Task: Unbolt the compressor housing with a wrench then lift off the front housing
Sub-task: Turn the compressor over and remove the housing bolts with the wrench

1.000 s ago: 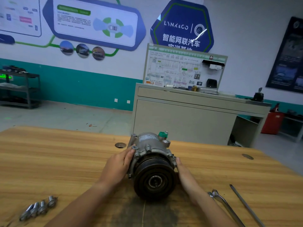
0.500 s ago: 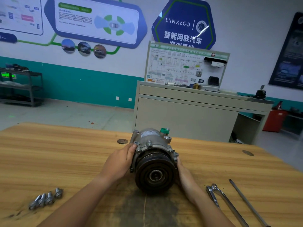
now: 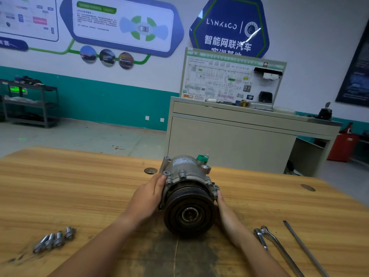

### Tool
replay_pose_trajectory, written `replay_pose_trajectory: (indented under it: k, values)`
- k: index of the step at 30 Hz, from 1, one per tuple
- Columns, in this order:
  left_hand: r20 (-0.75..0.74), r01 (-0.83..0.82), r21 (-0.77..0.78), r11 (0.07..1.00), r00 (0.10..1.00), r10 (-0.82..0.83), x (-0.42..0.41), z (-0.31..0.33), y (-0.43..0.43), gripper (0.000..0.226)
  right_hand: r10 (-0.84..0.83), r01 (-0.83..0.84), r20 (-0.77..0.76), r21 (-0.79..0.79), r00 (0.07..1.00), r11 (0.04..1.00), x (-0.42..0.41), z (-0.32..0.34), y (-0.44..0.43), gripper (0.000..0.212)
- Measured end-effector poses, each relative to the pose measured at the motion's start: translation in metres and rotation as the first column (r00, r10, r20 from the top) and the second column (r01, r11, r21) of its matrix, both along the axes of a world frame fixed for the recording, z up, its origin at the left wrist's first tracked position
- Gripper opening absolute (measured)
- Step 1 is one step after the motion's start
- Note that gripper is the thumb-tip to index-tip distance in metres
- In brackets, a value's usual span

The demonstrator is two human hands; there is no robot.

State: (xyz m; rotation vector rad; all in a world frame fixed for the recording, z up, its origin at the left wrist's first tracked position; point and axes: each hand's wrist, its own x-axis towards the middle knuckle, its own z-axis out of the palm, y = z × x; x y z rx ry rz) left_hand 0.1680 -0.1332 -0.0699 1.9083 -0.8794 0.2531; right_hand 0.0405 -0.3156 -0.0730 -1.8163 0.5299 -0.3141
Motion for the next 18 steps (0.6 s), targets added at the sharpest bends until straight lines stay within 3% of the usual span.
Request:
replay_pose_trajectory:
  k: [6,18]
  values:
    - [-0.002,0.048,0.023,0.999,0.999,-0.048,0.005,0.002,0.000,0.066,-0.038,0.043,0.082,-0.057,0.996,0.997,0.003,-0.002,0.005,0.052]
    - [0.011,0.024,0.003,1.000,1.000,-0.025,0.013,0.004,0.002,0.052,-0.080,0.099,0.115,-0.170,0.990,0.981,0.002,-0.003,0.012,0.055]
